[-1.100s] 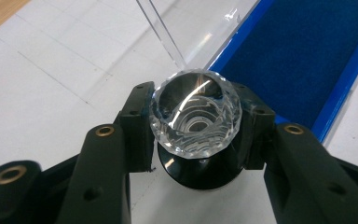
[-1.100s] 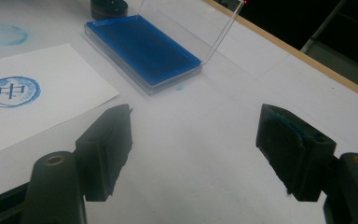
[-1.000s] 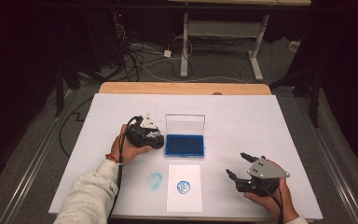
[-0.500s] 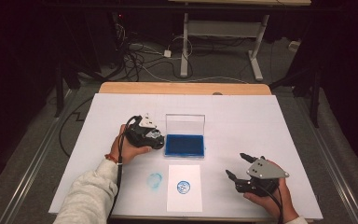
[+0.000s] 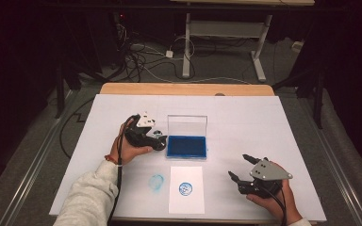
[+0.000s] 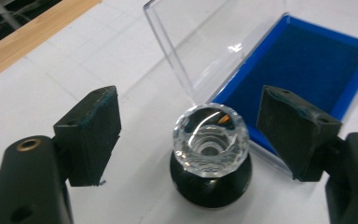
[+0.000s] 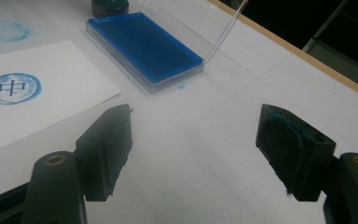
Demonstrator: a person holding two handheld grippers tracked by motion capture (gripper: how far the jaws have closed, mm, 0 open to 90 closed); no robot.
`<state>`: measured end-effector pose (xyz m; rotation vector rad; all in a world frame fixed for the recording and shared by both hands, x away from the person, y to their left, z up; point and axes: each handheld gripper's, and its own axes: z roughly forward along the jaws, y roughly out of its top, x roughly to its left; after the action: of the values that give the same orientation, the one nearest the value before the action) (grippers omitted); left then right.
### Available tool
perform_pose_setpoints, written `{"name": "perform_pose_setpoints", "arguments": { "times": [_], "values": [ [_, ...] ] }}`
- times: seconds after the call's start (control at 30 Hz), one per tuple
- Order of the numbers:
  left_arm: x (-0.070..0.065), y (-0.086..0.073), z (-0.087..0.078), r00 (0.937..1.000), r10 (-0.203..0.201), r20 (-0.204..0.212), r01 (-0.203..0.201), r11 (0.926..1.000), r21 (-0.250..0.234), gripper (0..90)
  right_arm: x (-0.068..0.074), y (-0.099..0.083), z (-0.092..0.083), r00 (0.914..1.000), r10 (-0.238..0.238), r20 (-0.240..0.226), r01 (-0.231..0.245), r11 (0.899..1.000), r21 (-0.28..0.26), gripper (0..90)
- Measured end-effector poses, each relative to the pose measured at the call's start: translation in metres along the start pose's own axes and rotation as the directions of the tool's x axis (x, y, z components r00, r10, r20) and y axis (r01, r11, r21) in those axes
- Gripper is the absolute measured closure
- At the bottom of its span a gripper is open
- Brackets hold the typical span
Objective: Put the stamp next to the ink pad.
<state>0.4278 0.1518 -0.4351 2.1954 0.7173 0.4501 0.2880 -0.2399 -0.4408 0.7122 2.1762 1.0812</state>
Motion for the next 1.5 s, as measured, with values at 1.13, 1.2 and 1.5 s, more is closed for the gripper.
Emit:
{"name": "perform_pose_setpoints", "arguments": {
  "times": [1.13, 1.2, 1.5],
  "values": [
    [-0.019, 0.011, -0.026, 0.9945, 0.083, -0.064, -0.09, 0.9889, -0.118, 16.1, 0.0, 0.001, -0.001, 0.9999, -0.002, 0.01, 0.003, 1.0, -0.004, 27.6],
    [-0.021, 0.012, -0.027, 0.9934, 0.091, -0.071, -0.099, 0.9887, -0.113, 16.1, 0.0, 0.001, -0.002, 0.9999, -0.002, 0.013, 0.002, 1.0, -0.005, 27.6],
    [-0.03, 0.016, -0.035, 0.9904, 0.116, -0.075, -0.125, 0.9834, -0.132, 16.1, -0.001, 0.001, -0.004, 0.9997, 0.008, 0.024, -0.007, 1.0, -0.017, 27.3]
  ]
}}
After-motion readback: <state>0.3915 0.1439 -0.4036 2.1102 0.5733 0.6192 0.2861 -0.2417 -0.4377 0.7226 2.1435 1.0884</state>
